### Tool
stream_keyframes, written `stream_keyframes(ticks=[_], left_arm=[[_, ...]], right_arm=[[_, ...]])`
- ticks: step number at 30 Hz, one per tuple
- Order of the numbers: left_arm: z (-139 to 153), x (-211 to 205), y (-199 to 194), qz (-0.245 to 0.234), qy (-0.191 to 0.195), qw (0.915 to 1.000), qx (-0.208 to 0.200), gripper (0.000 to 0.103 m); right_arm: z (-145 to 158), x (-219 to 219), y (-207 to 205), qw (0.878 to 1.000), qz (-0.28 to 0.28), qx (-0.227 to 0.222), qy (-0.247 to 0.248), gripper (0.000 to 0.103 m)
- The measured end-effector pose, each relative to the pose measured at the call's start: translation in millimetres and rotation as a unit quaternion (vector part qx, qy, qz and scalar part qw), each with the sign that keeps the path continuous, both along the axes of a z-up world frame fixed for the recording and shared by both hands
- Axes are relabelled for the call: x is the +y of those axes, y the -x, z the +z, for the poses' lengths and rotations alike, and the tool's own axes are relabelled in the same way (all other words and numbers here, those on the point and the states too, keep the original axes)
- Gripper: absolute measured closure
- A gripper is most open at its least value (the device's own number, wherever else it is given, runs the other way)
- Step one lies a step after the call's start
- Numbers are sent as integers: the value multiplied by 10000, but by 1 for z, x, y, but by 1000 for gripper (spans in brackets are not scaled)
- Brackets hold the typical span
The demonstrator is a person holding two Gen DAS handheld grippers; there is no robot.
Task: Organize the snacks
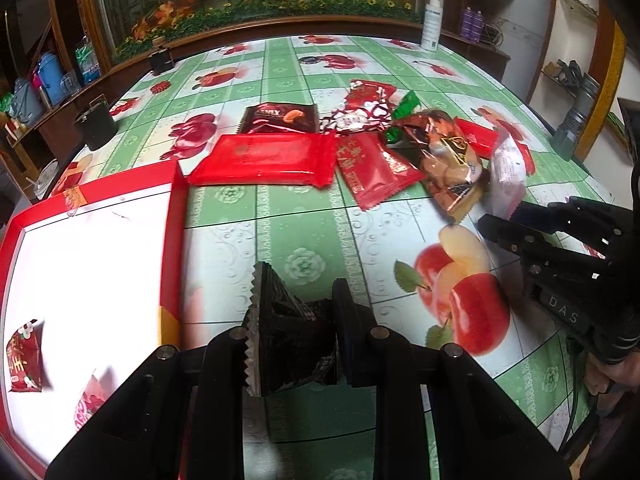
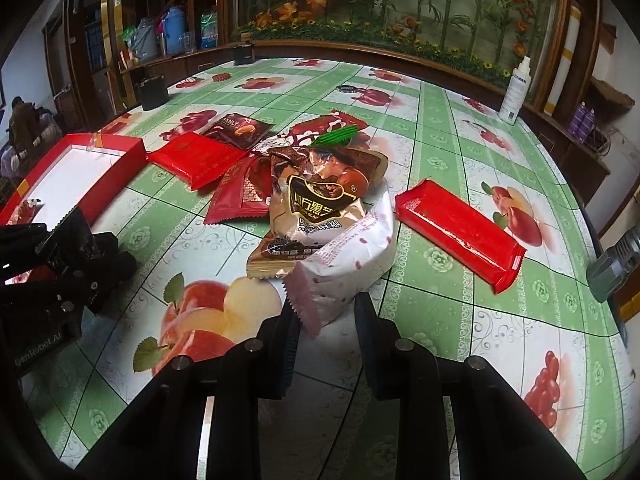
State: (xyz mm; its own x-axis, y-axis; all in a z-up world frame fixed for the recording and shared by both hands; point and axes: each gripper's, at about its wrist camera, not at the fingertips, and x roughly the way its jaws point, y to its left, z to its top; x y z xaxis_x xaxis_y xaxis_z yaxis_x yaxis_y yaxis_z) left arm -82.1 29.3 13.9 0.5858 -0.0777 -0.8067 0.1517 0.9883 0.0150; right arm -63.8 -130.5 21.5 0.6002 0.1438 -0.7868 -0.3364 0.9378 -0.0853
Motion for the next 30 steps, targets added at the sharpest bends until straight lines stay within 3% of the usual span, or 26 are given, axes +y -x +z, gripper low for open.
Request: stream_keyframes(ticks=[5,11,19,24,30], left_arm=[[6,4,1,62,14,9999,-77,82],[28,16,17,-29,266,9983,-512,82],[49,42,39,-48,557,9950,-832,82],[38,37,35,-166,521,9976,-435,82],[13,9,29,-821,-60,9966,102,75]], right_arm=[[0,-4,-1,9998,-7,45,-180,75],[0,-7,-2,9996,-9,78,-270,75],[2,-5,2,9996,48,78,-253,83],[1,-4,3,9996,10,94,-263,83],[1,-5,3,9995,18,108,-306,82]])
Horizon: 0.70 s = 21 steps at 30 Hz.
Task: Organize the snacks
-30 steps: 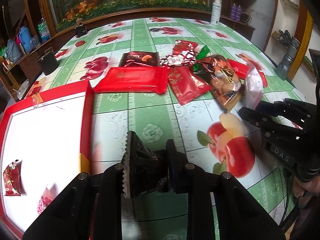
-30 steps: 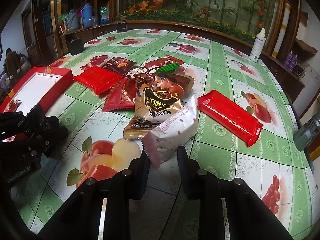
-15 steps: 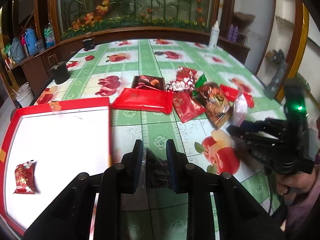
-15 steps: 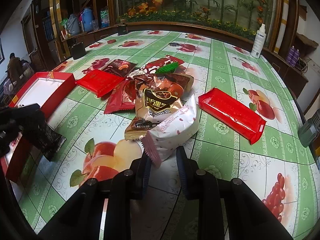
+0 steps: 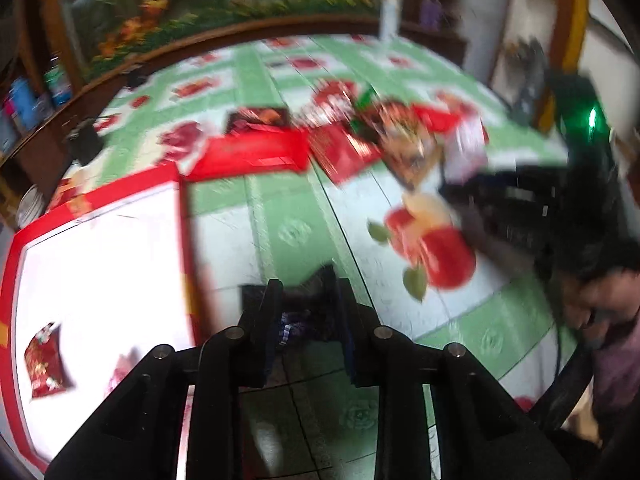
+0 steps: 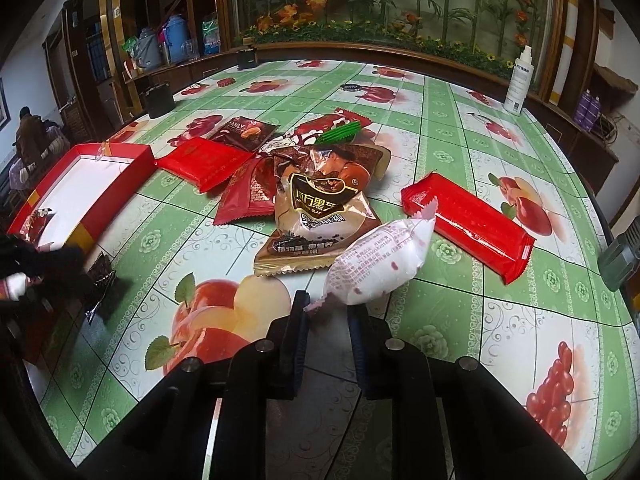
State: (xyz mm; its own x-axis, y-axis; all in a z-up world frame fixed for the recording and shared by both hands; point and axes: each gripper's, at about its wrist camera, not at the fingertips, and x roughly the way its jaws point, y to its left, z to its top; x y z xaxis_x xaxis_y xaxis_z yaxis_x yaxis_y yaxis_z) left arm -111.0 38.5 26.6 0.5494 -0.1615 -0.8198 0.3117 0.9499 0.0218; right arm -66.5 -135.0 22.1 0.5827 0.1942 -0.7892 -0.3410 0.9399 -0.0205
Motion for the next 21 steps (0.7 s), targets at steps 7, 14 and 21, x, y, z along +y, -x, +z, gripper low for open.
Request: stream_keyframes(ticks=[7,14,21], left_arm=[[-12,-1,-7,-166,59,9989,427,38],[-12,-2,-7,-136,8,9997,225,60],[-9,-8,-2,-173,-97,9998,21,76]], right_arm=[[0,-2,-1,9999,40,27,-116,80],[0,-4,-2,9998,43,52,-203,80],[0,-2,-1,9999,56,20,-130,89]])
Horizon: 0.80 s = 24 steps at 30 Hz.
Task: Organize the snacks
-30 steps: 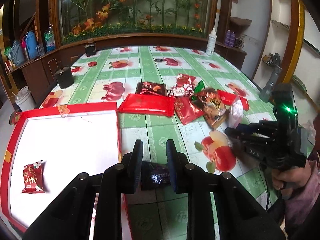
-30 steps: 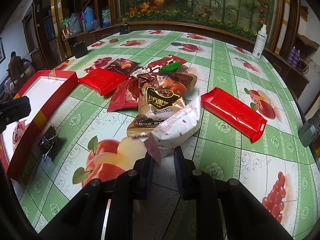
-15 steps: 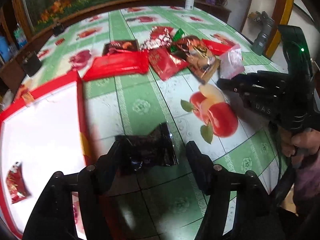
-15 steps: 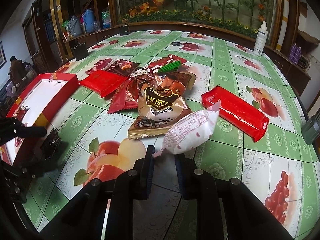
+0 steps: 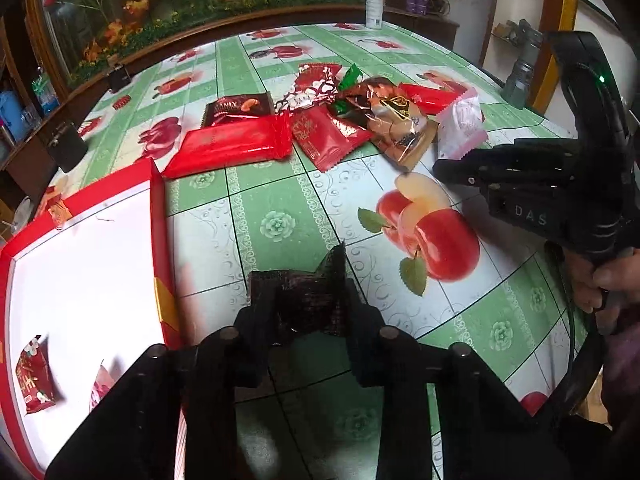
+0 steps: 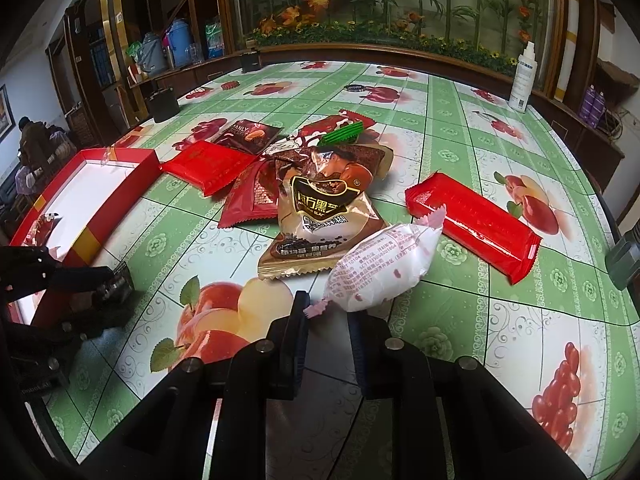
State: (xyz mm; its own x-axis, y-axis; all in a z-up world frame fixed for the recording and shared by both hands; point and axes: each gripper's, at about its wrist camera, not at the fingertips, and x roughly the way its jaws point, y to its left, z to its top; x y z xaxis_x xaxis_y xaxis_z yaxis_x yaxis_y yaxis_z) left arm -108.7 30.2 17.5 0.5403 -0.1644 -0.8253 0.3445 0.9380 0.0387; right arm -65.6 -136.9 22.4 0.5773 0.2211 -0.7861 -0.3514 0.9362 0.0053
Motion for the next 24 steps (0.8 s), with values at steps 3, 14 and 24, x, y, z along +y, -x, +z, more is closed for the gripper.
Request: stream_keyframes(ticks=[3,14,24], left_arm=[[0,-2,3,19,-73,9999,-86,78],[27,29,15,148,855,9959,-253,84],[65,91,46,631,1334,9856,-822,84]], right_arm=[[1,2,3,10000,23,4,30,95],[19,10,20,9970,320,300,-645,100],[51,77,40,9886,1131,141,-979,101]])
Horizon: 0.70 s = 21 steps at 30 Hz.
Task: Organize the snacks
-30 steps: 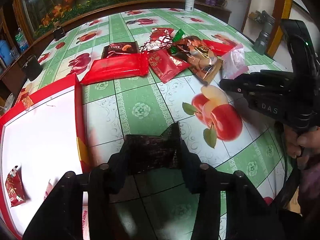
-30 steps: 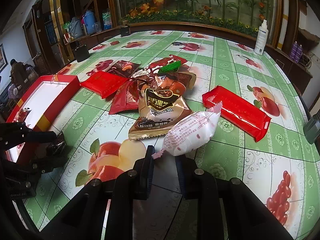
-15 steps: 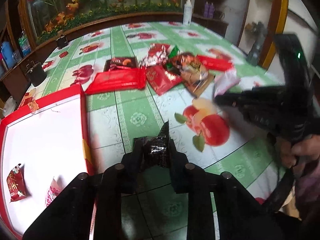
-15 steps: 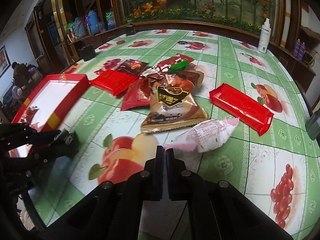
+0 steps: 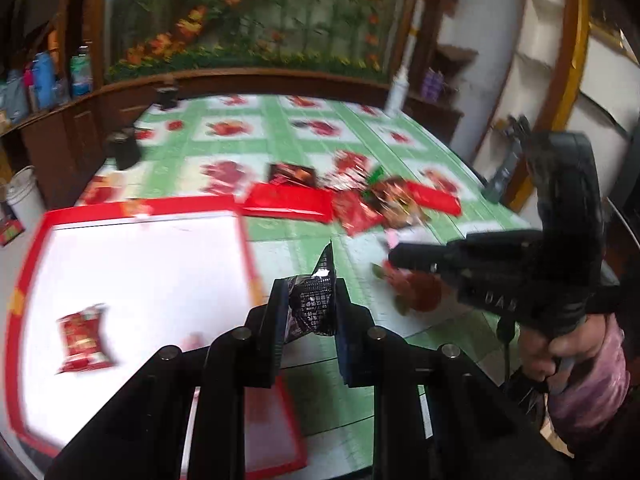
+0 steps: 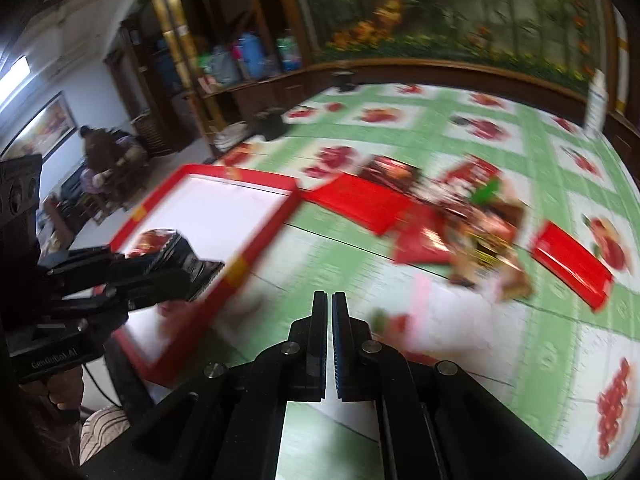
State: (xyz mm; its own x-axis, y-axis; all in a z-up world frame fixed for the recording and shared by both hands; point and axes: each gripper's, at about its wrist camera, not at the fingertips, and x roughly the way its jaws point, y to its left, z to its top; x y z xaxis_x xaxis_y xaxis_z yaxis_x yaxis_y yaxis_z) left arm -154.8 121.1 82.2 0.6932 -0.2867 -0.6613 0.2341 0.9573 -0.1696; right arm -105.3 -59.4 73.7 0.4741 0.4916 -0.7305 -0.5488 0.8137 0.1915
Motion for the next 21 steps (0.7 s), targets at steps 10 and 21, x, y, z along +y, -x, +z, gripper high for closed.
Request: stream_keyframes(ticks=[10,21], left_arm=[[-10,84,22,1181,-185,9928,14,84],[-15,86,29,1157,-89,9932,-3,84]], right_arm=[[-3,96,20,9933,1070,87,-419,101],[-2,98,26,9941,1067,-126,-178,96]])
